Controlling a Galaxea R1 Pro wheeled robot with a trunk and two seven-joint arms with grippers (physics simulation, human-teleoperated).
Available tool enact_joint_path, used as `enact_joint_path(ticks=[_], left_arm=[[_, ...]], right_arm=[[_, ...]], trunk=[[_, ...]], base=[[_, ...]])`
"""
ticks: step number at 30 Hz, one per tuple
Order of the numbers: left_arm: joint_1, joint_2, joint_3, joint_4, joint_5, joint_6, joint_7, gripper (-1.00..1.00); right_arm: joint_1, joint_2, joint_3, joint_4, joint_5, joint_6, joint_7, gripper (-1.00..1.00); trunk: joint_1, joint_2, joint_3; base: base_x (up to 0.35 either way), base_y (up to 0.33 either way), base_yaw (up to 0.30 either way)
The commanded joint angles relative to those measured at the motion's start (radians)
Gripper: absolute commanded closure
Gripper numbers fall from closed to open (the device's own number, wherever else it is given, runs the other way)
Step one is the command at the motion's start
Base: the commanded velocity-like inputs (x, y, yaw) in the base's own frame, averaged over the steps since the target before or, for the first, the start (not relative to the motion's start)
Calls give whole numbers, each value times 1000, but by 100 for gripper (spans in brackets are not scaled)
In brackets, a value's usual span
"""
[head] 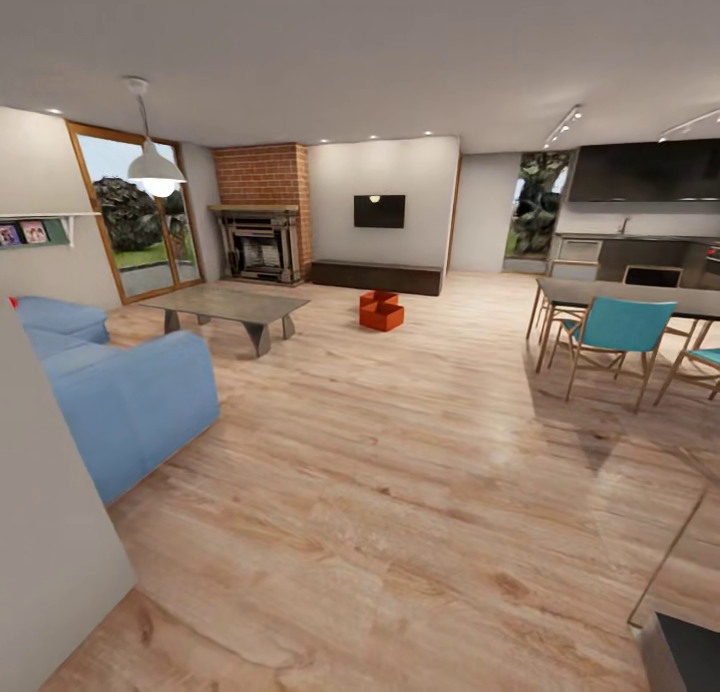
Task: Move the two storage containers from the living room to the garage. In the garage, place one container on the floor and stack the other container on top of it (either order is fine).
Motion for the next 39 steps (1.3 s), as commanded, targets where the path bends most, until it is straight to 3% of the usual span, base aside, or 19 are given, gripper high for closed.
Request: enact_joint_path(ticks=[1, 39], left_arm=[[0, 0, -2, 0, 5, -1, 1, -100], [0, -1, -3, 0, 5, -3, 1, -100]], right_arm=[[-1, 0, 9, 2, -8, -4, -1, -100], [-1, -2, 8, 2, -6, -4, -1, -100]], trunk=[[1, 0, -1], [1, 0, -1]], base=[[326, 0, 0], [326, 0, 0]])
